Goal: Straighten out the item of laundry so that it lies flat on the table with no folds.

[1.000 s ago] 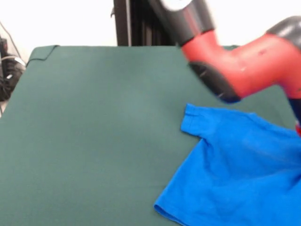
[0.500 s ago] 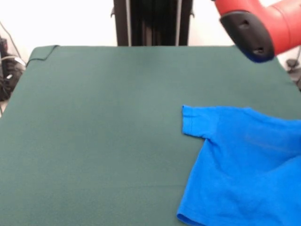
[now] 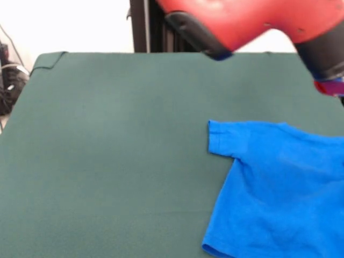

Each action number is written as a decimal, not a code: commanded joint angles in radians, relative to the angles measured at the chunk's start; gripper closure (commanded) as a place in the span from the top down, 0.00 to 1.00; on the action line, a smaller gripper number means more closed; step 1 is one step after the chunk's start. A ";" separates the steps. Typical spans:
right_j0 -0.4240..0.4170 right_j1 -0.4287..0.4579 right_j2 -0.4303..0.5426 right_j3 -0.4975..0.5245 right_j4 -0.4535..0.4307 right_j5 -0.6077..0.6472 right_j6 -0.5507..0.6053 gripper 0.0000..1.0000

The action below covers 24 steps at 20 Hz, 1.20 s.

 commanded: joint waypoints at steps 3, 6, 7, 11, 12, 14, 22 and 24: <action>-0.124 0.174 0.370 0.170 0.097 0.245 -0.174 1.00; -0.130 0.145 0.359 0.154 0.087 0.295 -0.185 1.00; -0.129 0.136 0.354 0.152 0.084 0.306 -0.180 1.00; 0.008 -0.118 0.071 0.029 -0.099 0.396 -0.207 1.00; 0.090 -0.204 -0.078 -0.049 -0.217 0.429 -0.205 1.00; 0.159 -0.258 -0.199 -0.130 -0.337 0.502 -0.181 1.00; 0.310 -0.360 -0.394 -0.296 -0.639 0.688 -0.083 1.00; 0.341 -0.363 -0.434 -0.328 -0.706 0.717 -0.057 1.00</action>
